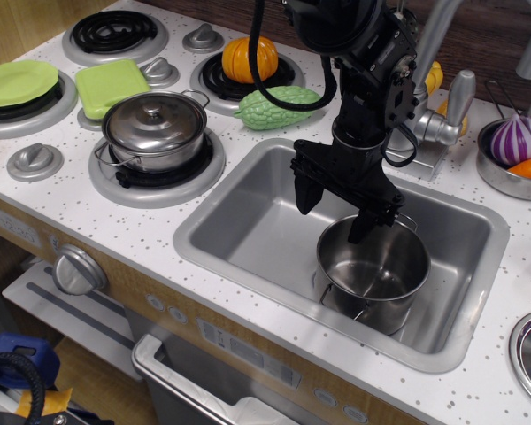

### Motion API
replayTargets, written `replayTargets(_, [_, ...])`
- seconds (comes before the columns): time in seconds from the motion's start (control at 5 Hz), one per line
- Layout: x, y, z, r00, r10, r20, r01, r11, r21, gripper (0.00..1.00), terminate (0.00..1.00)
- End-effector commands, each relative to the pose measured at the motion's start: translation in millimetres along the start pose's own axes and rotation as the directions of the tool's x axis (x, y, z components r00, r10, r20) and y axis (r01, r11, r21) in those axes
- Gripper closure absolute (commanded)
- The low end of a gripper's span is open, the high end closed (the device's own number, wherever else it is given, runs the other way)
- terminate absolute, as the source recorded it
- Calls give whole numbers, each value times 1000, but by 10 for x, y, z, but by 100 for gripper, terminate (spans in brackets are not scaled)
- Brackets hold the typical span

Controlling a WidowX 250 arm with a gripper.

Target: Pick up pot from sink

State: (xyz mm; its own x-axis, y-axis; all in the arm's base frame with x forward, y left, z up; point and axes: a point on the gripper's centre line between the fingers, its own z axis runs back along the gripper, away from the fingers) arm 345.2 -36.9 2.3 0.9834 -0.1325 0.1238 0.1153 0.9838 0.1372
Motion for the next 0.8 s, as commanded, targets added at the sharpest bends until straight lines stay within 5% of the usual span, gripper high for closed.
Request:
replayTargets(0.0, [0,0,0,1000,0,0,0,1000,0,0,0])
replayTargets(0.4, [-58,22,-156,998,41,49,-36,994,-104,0,0])
replayTargets(0.6, [-74,17,-182,994,71,87,-58,989,-138,100,0])
